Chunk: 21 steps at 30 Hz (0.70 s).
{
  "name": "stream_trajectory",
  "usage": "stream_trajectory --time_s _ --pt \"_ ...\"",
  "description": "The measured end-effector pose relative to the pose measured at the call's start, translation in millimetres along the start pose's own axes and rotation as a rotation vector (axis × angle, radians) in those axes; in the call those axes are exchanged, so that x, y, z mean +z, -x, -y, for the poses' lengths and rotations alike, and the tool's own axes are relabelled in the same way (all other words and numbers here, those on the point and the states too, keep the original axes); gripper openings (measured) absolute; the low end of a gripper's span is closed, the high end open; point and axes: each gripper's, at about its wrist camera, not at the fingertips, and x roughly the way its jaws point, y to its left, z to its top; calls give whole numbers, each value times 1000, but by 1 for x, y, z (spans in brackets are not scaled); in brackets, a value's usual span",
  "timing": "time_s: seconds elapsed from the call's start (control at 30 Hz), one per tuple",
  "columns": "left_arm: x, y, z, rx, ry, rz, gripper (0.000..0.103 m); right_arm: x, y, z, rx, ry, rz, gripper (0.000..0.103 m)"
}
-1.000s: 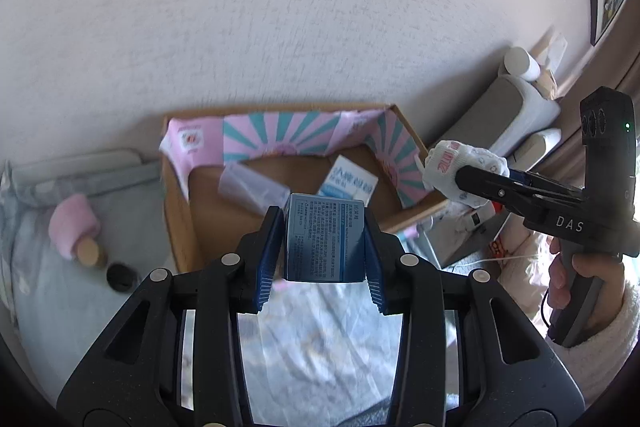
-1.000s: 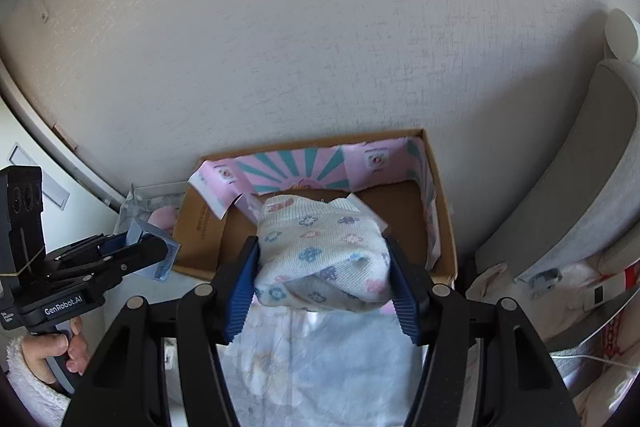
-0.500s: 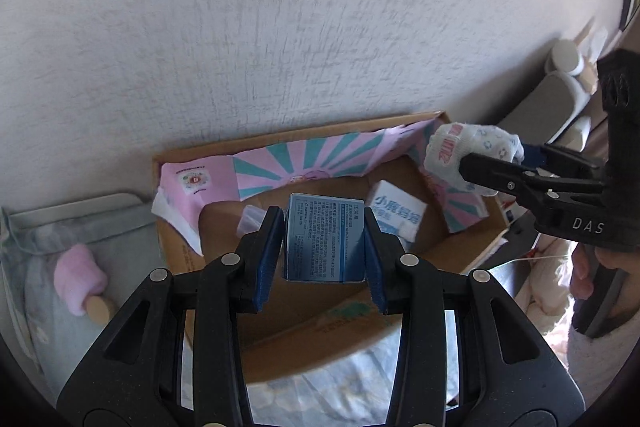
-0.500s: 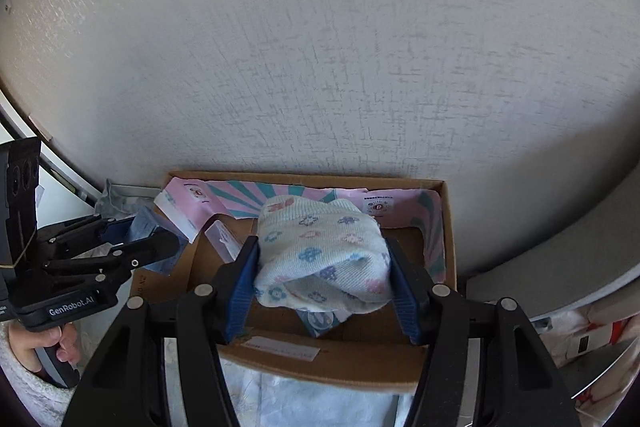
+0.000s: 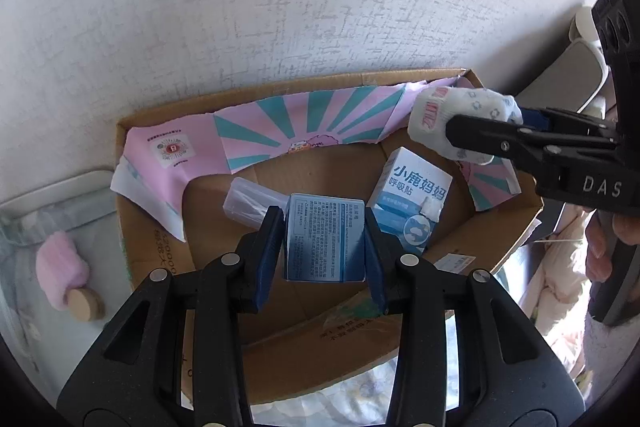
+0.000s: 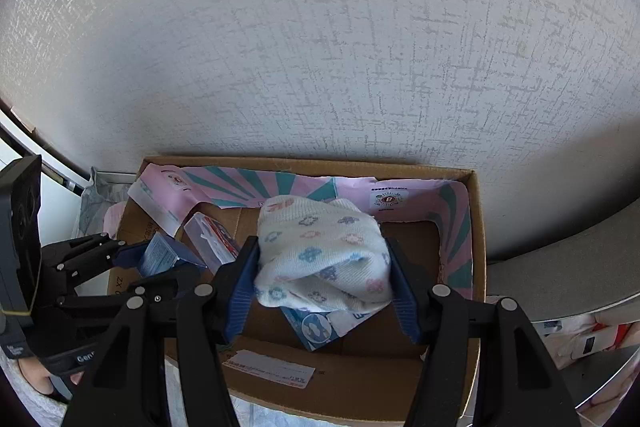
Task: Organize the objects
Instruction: 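Open both tools to drop the items into the cardboard box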
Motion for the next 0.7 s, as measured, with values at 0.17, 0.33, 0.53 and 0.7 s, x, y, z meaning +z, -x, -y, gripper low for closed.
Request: stream_trajectory --time_s 0.17,0.33,0.53,0.7 --pt "8 -1 8 59 -25 -13 74 11 -4 3 38 -41 4 73" --pt "7 -3 13 72 -53 -17 103 12 -3 9 50 -73 18 100" --pt "1 -11 13 57 -37 -32 103 3 -4 20 29 -99 5 100" --pt "-1 -7 14 27 -13 -36 103 0 3 29 29 -106 -24 100"
